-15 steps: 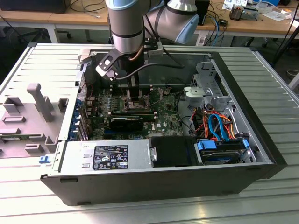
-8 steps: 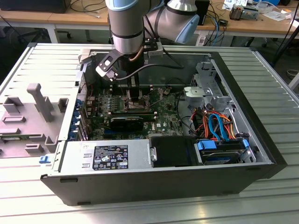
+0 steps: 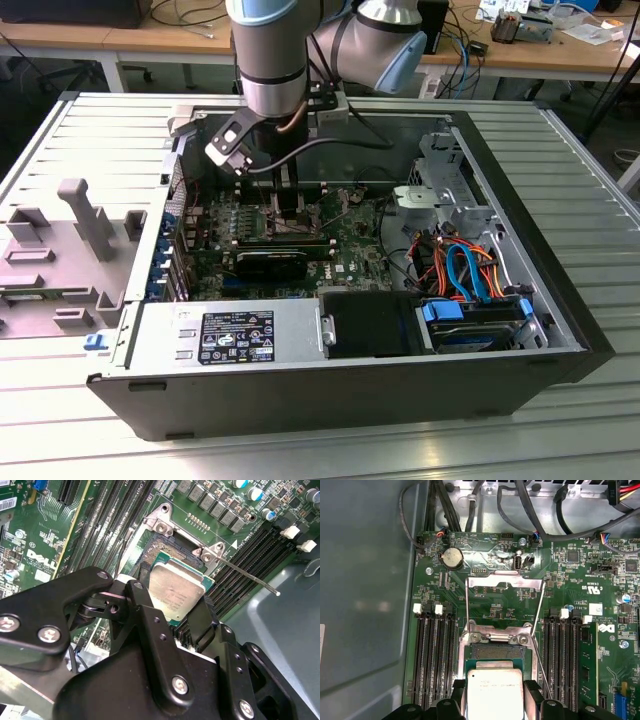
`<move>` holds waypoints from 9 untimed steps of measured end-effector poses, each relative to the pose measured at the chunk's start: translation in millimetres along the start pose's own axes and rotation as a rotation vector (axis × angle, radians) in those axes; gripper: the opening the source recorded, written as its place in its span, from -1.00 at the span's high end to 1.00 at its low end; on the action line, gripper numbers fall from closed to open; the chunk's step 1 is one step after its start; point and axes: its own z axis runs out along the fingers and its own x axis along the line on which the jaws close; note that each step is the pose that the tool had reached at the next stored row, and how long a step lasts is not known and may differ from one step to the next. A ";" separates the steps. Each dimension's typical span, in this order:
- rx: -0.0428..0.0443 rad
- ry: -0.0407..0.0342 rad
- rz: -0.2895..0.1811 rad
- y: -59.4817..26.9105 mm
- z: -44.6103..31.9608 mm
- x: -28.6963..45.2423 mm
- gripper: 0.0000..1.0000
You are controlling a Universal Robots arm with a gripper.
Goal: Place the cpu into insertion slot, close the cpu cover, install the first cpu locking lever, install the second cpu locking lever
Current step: 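Place the cpu into insertion slot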
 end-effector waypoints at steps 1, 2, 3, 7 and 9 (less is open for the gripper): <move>0.0000 0.0000 0.000 0.0 0.2 0.0 -0.09; 0.0000 0.0000 0.000 0.0 0.5 0.0 -0.09; 0.0000 0.0000 0.000 -0.1 0.7 0.0 -0.09; 0.0000 0.0001 0.000 -0.1 1.5 0.0 -0.09; 0.0000 0.0001 0.000 -0.2 1.9 0.0 -0.09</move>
